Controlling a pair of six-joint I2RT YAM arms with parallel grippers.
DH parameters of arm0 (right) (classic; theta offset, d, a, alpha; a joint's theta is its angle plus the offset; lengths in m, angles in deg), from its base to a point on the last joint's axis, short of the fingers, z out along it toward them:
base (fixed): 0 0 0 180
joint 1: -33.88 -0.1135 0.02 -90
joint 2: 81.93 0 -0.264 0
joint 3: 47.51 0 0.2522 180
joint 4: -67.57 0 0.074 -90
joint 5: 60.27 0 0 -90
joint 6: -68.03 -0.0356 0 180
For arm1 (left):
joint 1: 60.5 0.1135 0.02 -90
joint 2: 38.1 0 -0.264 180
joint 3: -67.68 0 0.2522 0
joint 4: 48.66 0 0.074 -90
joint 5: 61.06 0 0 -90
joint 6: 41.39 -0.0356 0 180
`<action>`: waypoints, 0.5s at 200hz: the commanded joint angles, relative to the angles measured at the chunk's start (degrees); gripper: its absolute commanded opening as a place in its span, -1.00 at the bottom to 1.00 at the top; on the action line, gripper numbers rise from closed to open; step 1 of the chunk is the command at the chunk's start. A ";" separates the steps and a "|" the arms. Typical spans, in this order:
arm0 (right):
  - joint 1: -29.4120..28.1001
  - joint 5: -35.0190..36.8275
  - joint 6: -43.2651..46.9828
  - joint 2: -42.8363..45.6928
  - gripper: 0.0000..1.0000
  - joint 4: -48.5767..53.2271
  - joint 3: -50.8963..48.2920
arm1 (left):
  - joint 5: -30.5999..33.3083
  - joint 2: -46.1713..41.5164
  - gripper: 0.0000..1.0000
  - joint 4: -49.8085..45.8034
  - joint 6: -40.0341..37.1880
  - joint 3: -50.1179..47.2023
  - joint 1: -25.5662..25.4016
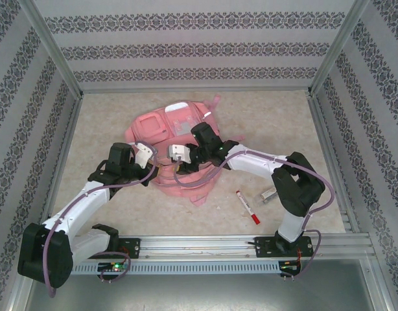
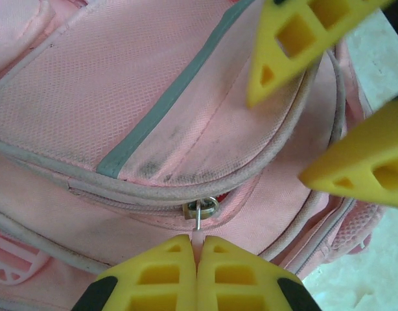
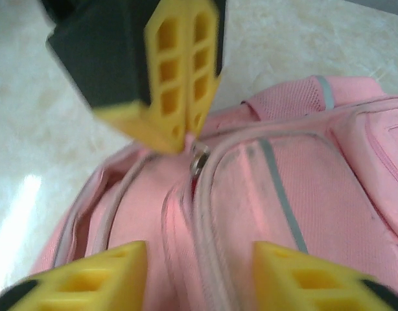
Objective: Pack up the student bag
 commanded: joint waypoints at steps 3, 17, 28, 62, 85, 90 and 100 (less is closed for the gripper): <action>0.09 3.07 2.71 1.26 0.07 3.89 -0.25 | -0.02 -0.02 -1.00 -1.26 -3.47 2.75 0.51; -0.18 5.20 0.34 -0.28 0.03 4.66 2.08 | -2.39 -0.01 -1.00 -1.00 -3.23 2.80 0.51; -0.76 6.44 0.21 -1.66 -0.04 5.76 3.95 | -3.22 -0.16 -1.00 -1.14 -3.03 2.84 0.47; -2.61 6.91 4.83 -3.45 -0.84 7.92 5.97 | 0.69 -1.94 -1.00 -3.19 -4.70 2.03 1.00; -1.63 1.91 10.39 -1.27 -0.98 10.02 3.87 | 8.53 -1.17 -1.00 -4.67 -5.81 1.64 3.57; -1.09 1.07 11.30 -0.89 -1.00 11.40 3.98 | 10.49 -0.81 -1.00 -5.48 -6.45 1.78 4.23; -0.05 -0.39 12.43 -0.21 -1.00 12.77 4.08 | 14.65 0.09 -1.00 -6.72 -7.61 1.92 5.24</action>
